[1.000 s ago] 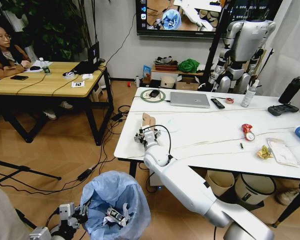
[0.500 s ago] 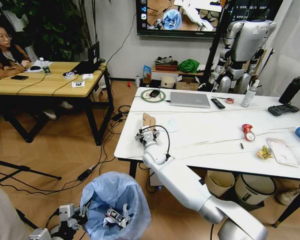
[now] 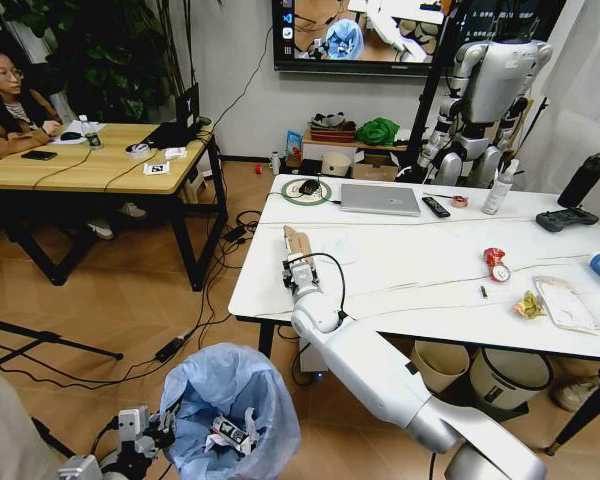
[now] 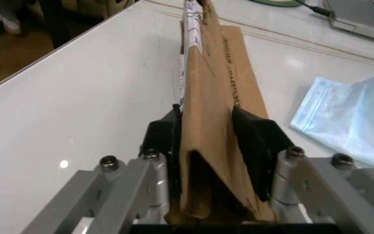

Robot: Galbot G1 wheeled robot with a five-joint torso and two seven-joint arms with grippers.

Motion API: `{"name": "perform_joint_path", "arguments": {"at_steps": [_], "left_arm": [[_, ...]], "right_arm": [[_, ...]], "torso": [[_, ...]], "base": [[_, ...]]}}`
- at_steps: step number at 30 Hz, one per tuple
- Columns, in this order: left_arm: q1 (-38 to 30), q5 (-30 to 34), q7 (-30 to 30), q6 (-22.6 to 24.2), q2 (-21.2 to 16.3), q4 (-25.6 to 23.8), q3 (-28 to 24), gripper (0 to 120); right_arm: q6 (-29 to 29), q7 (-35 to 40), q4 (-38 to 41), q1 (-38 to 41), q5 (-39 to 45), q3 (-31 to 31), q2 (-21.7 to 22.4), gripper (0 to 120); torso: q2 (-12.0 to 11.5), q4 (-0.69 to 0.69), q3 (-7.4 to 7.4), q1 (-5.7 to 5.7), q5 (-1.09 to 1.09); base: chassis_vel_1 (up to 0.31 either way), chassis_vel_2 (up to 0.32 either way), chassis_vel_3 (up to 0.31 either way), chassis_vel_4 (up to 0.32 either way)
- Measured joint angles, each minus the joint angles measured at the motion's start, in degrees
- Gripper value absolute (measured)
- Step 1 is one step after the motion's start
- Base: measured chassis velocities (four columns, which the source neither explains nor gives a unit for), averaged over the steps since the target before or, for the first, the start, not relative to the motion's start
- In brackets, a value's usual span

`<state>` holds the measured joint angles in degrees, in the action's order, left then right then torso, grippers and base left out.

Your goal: Pick up the trash bin and place the trash from the table into it.

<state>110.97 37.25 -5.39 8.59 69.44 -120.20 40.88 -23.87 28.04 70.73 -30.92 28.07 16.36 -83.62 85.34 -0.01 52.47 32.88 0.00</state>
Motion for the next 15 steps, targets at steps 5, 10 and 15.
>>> {"name": "perform_joint_path", "arguments": {"at_steps": [5,10,15], "left_arm": [[-0.2,0.0,0.1,0.0,0.1,0.0,-0.4,0],[-0.4,0.2,0.1,0.1,-0.3,0.0,-1.0,0],[-1.0,1.2,0.4,0.3,-1.3,0.0,-1.5,0]], "right_arm": [[0.0,-0.2,2.9,-0.9,0.6,-0.3,1.6,8],[2.4,-2.8,11.3,-4.0,4.8,-2.6,6.1,0],[11.8,-10.9,21.3,-9.1,6.9,-3.9,14.4,0]], "torso": [[0.0,0.01,0.0,0.0,0.0],[0.0,0.01,0.0,0.0,0.0],[0.0,0.01,0.0,0.0,0.05]], "base": [[0.0,0.0,0.0,0.0],[0.0,0.0,0.0,0.0],[0.0,0.0,0.0,0.0]]}}
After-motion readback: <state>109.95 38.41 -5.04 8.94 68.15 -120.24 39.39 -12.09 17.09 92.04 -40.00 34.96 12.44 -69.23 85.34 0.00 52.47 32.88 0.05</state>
